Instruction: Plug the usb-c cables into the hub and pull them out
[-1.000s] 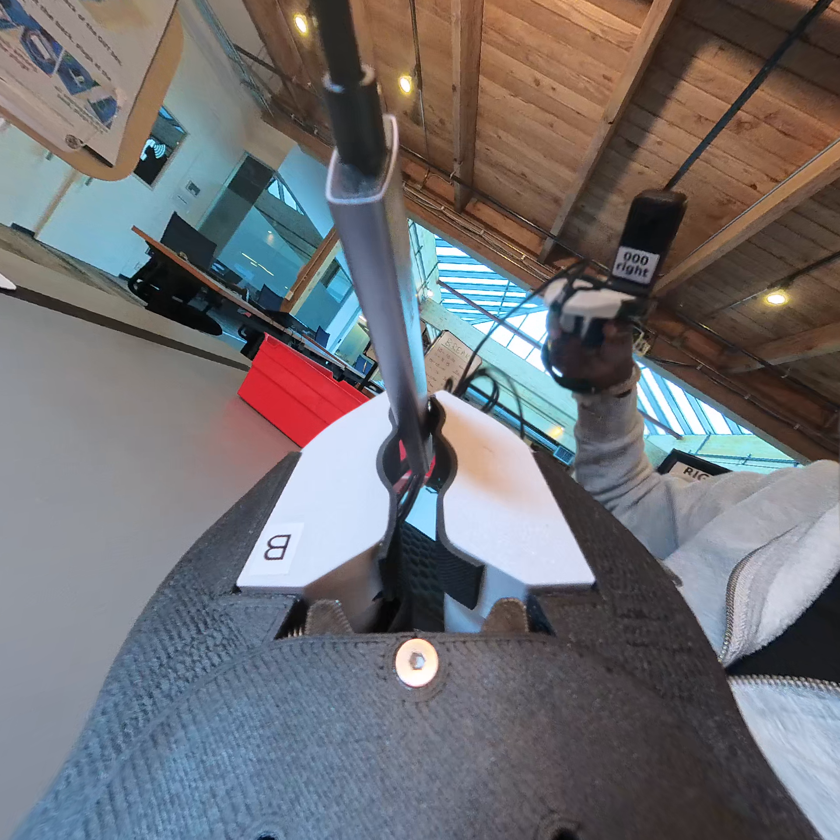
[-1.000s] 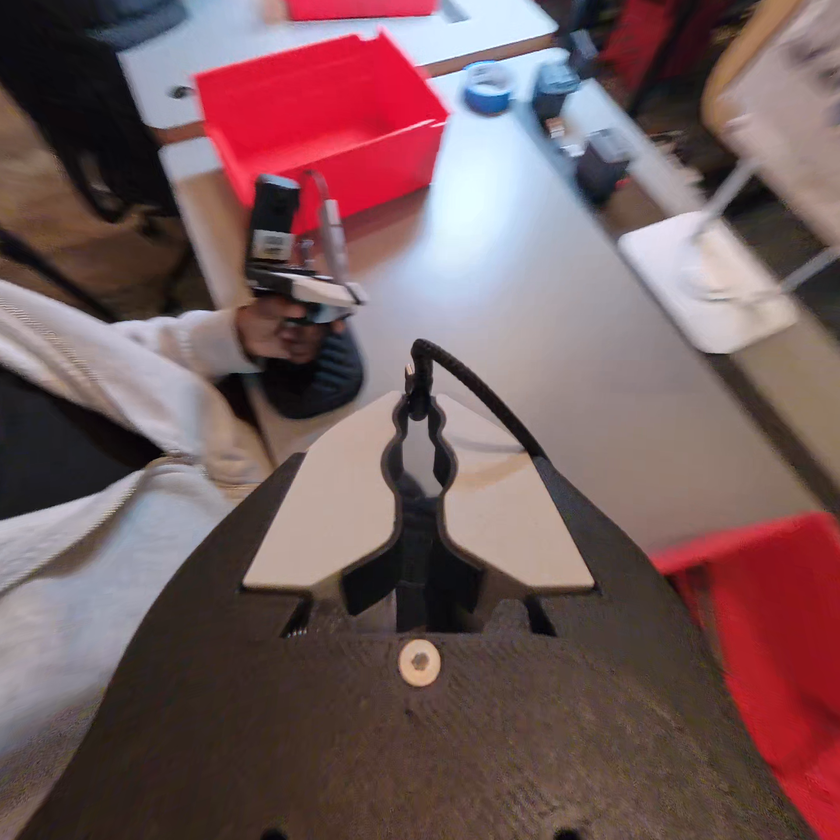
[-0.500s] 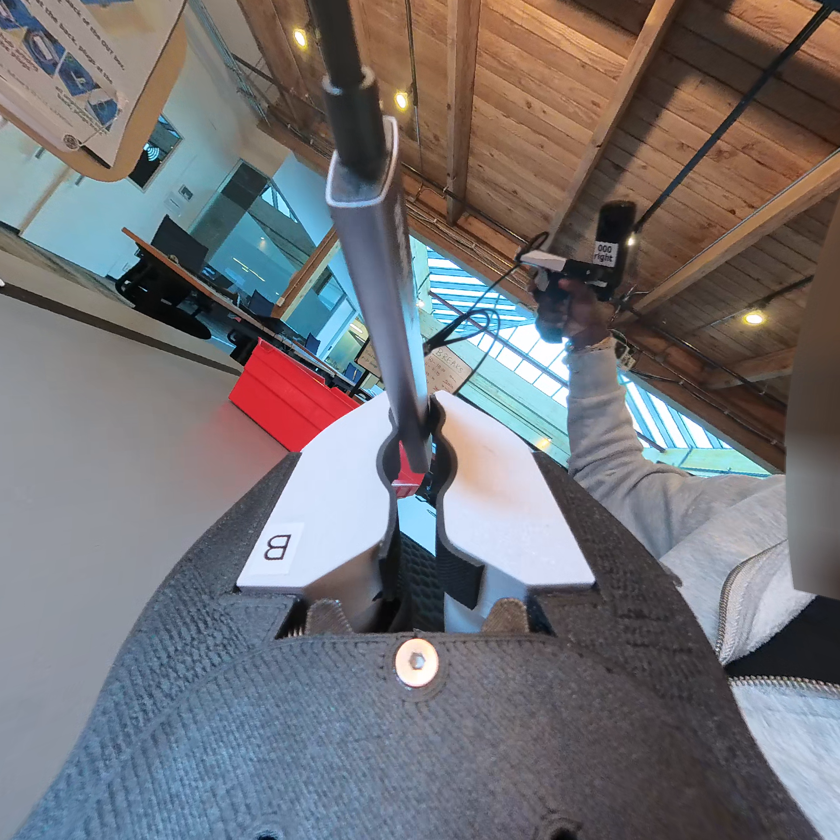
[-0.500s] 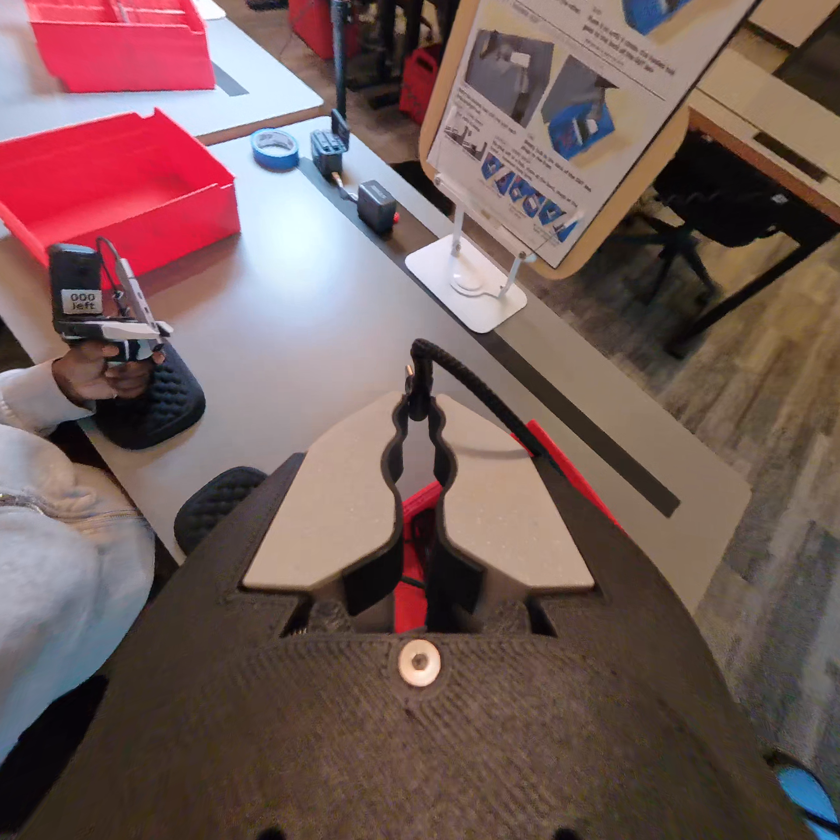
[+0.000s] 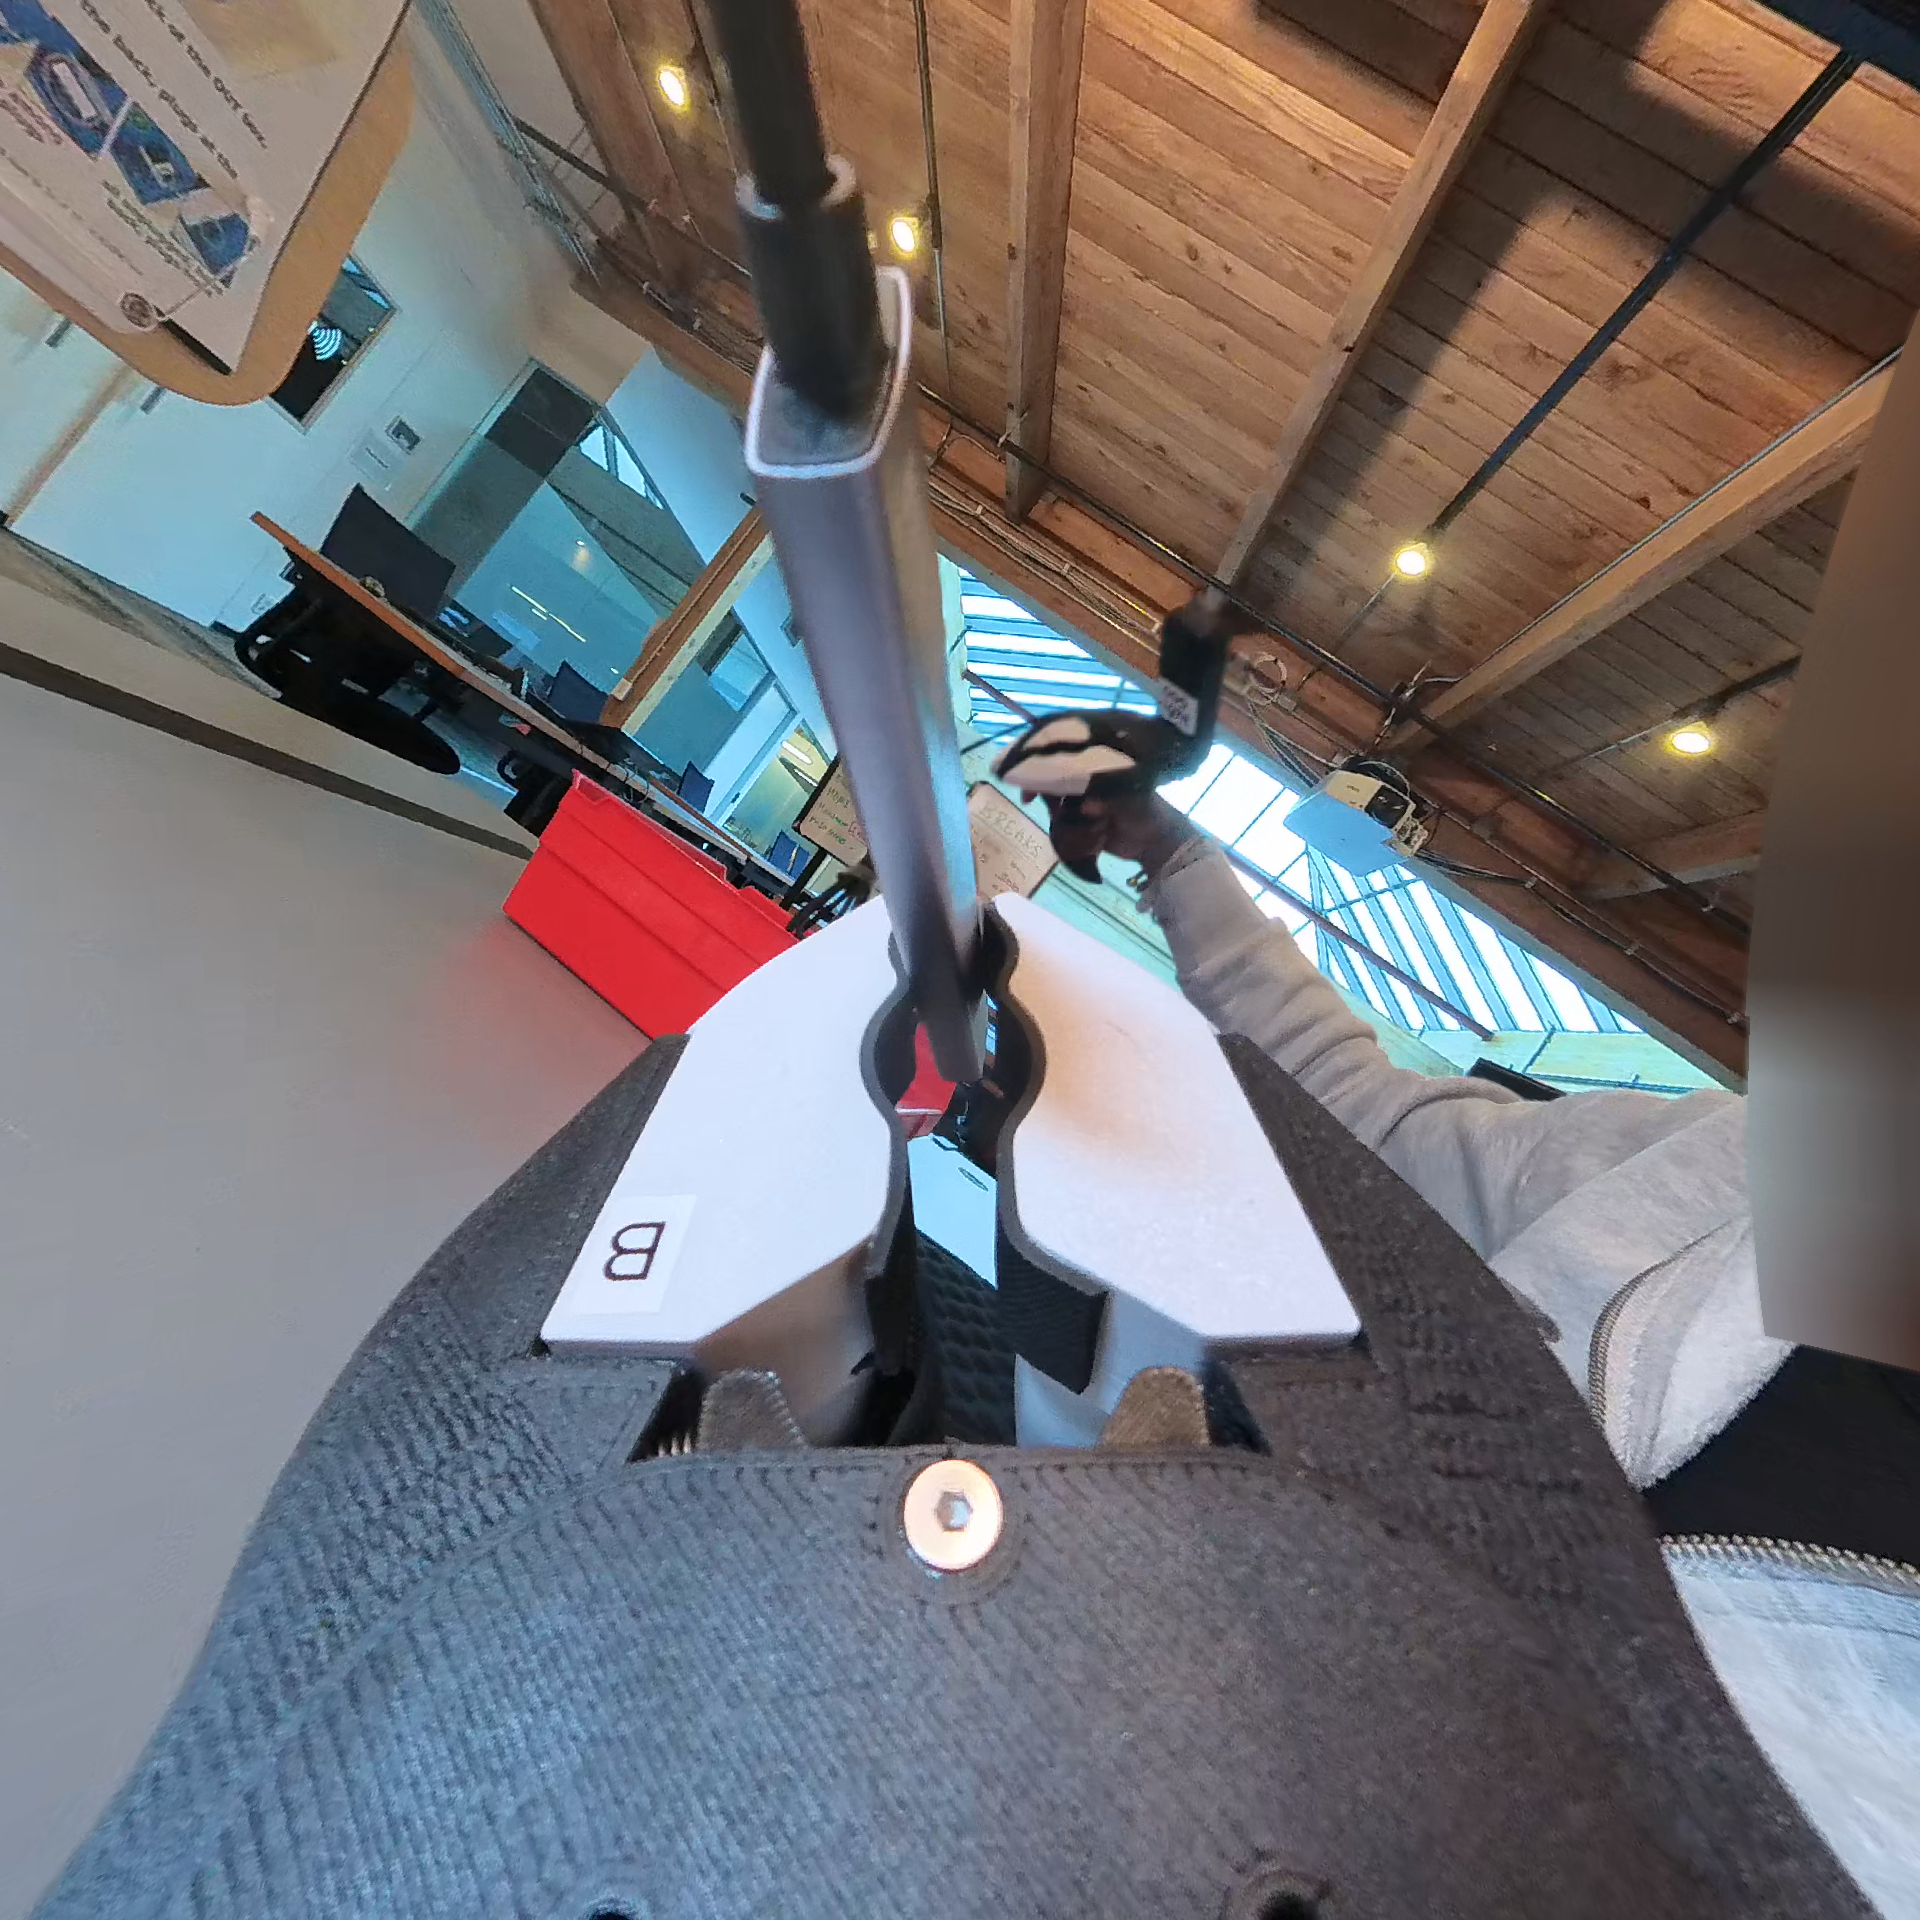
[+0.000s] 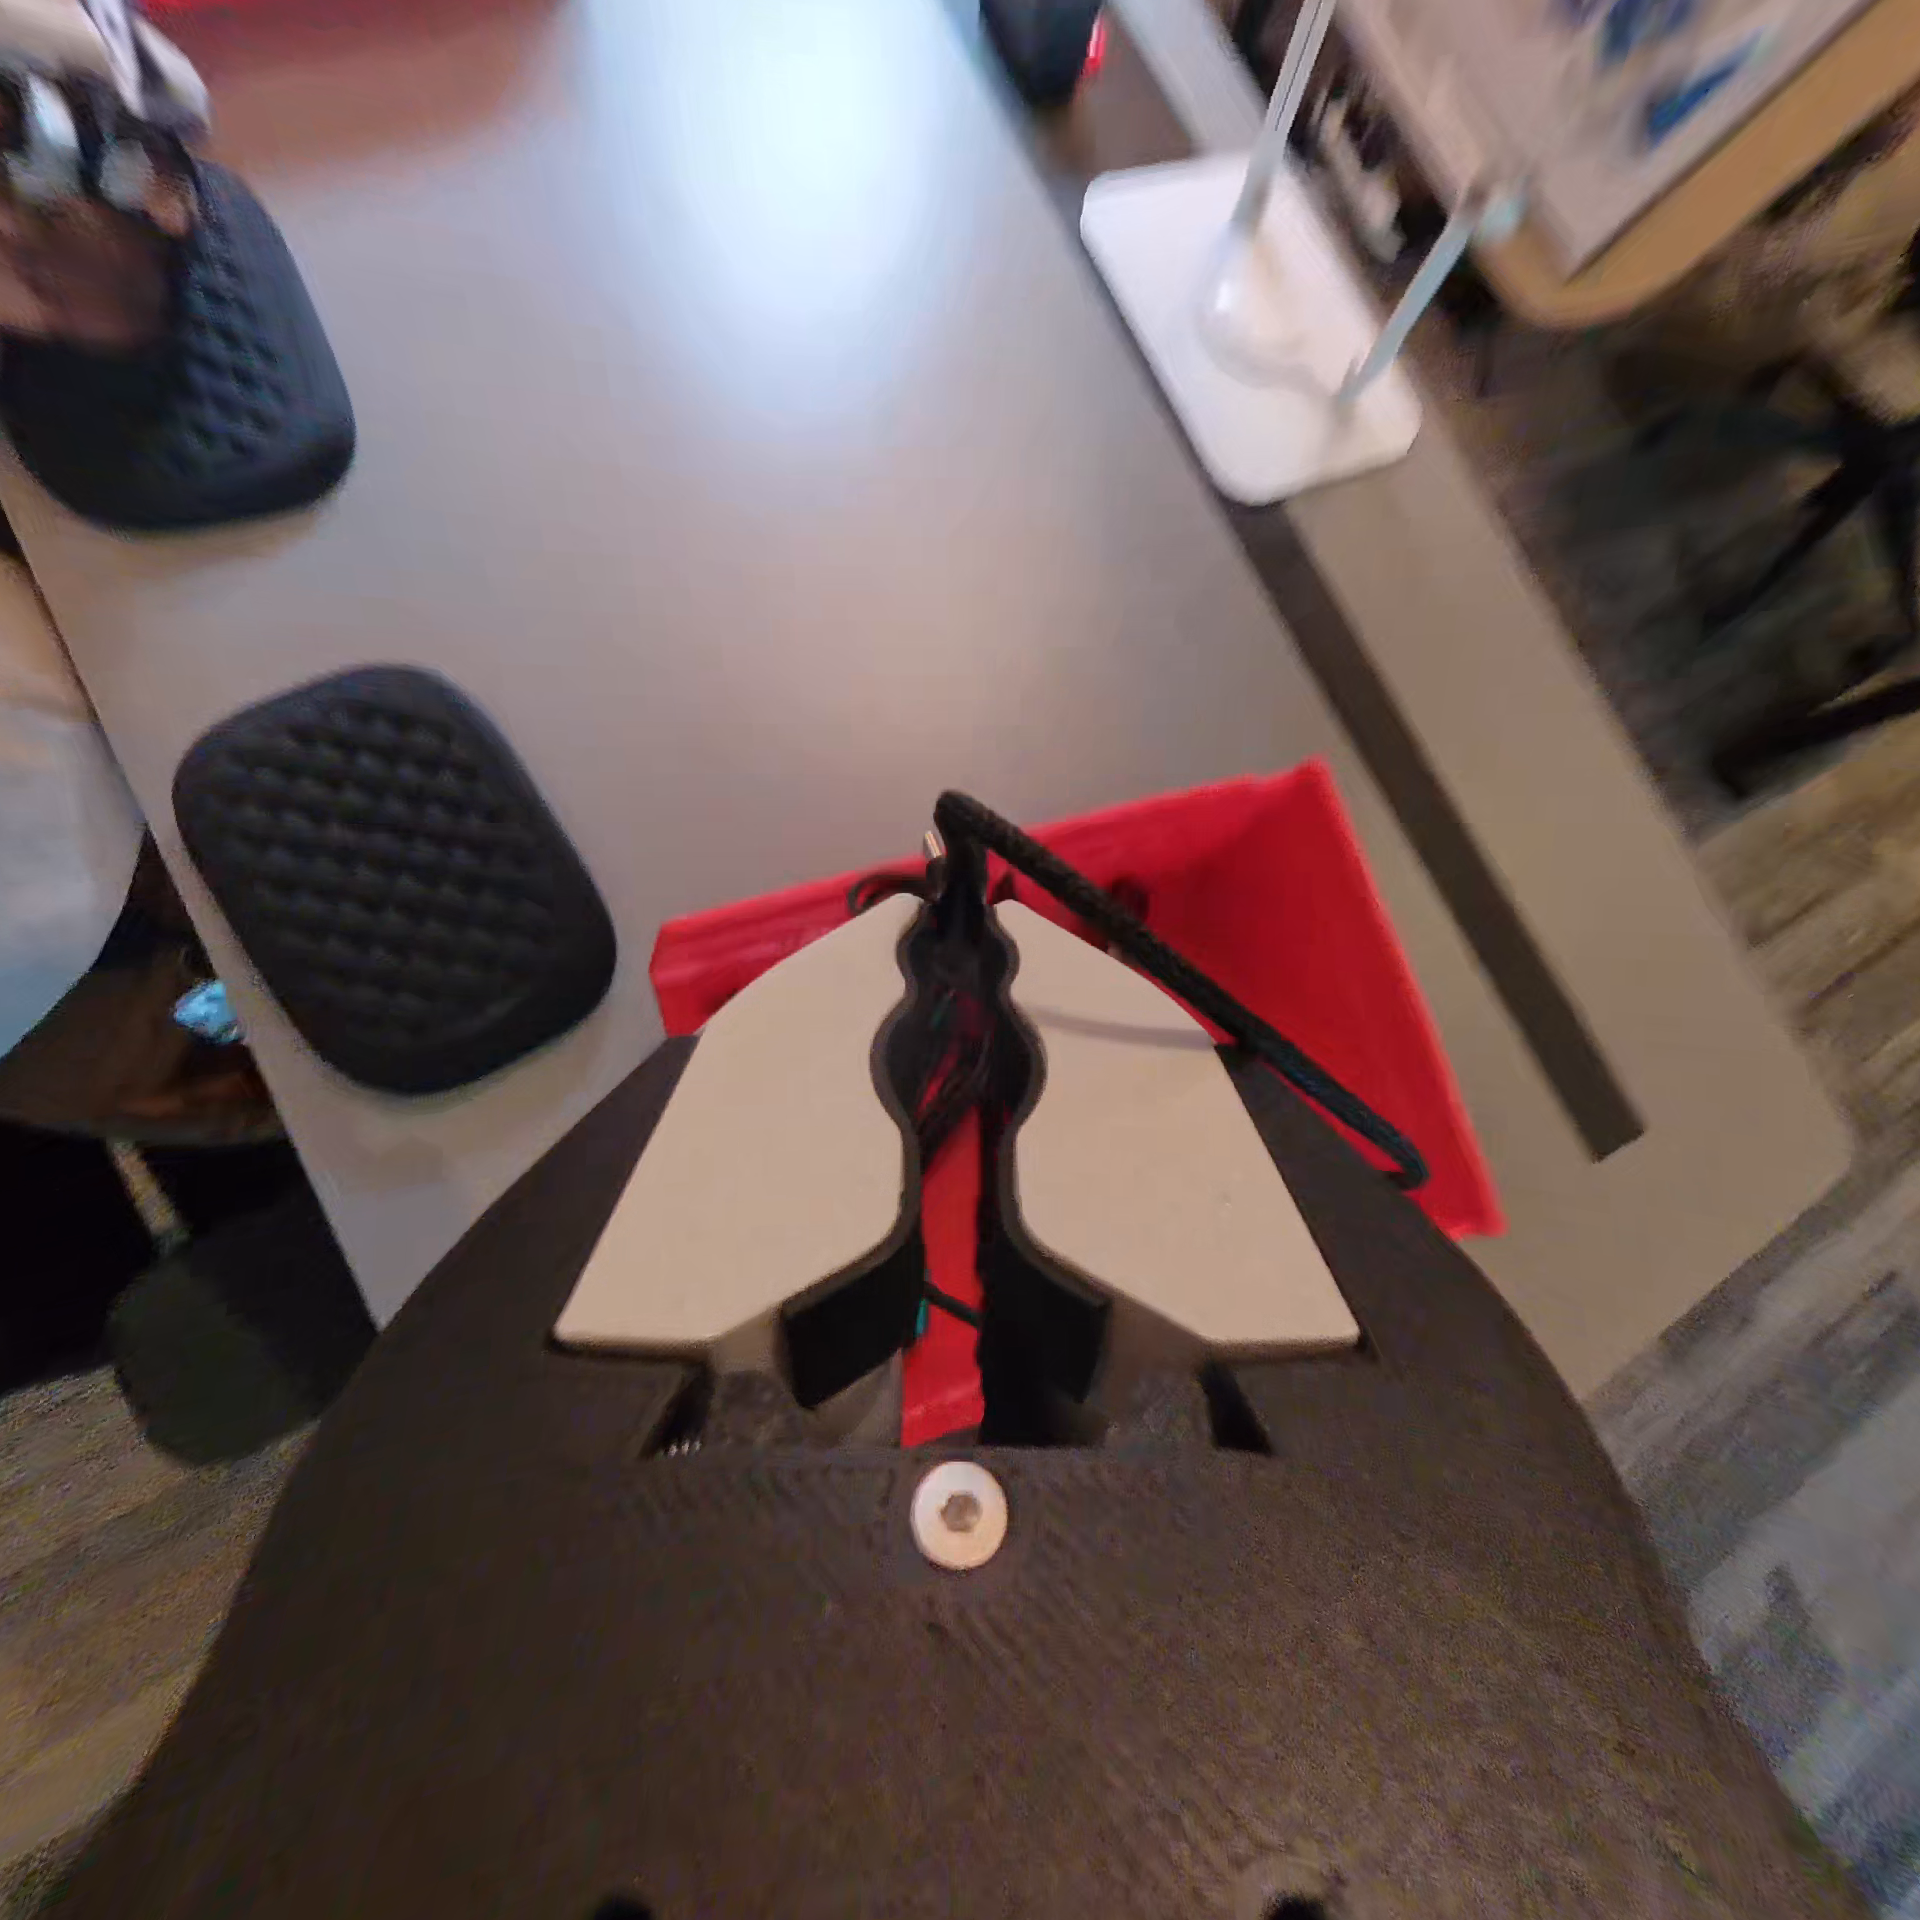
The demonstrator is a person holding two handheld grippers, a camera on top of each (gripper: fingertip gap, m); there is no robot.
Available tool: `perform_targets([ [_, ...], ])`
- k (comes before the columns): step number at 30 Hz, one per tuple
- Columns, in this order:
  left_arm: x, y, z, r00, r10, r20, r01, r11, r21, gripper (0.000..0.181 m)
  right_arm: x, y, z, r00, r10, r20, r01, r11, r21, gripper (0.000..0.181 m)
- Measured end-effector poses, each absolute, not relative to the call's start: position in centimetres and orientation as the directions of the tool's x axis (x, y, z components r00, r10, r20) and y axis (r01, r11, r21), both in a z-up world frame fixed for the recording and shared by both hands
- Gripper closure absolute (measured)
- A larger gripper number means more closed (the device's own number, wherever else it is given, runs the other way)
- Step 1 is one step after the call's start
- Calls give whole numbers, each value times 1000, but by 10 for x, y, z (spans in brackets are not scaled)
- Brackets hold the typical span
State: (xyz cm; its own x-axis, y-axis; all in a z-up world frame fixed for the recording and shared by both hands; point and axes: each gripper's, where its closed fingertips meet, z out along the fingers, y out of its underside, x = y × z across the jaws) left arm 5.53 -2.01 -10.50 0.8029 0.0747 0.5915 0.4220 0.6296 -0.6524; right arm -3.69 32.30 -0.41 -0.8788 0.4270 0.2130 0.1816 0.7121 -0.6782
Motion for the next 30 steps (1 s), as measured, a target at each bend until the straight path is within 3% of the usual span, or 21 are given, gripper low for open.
perform_targets([
  [3, 55, -20, -105, 803, 77, 592, 422, 628, -654, 171, -30, 349, -60, -879, 451, 155, 301, 776, -554, 173],
  [8, 55, -19, -106, 802, 80, 592, 422, 625, -657, 171, -22, 398, -143, -854, 464, 236, 428, 884, -190, 171],
  [11, 55, -18, -106, 802, 81, 592, 423, 622, -659, 171, -10, 389, -166, -859, 488, 155, 469, 871, -144, 169],
  [14, 55, -18, -106, 801, 81, 593, 425, 620, -659, 171, 5, 386, -170, -857, 501, 120, 499, 865, -51, 149],
  [17, 55, -18, -106, 802, 78, 592, 426, 620, -659, 171, 11, 400, -156, -803, 573, 161, 587, 808, 49, 109],
  [21, 55, -18, -106, 804, 75, 590, 425, 622, -658, 171, -3, 409, -115, -784, 546, 295, 568, 823, -14, 89],
  [25, 56, -18, -106, 806, 75, 588, 423, 621, -660, 171, -32, 423, -79, -761, 481, 436, 513, 857, -50, 86],
  [27, 56, -18, -106, 806, 75, 587, 423, 620, -660, 171, -47, 415, -83, -791, 454, 411, 458, 884, -94, 85],
  [30, 56, -18, -106, 807, 76, 586, 422, 620, -661, 171, -68, 421, -113, -835, 376, 401, 395, 918, -38, 89],
])
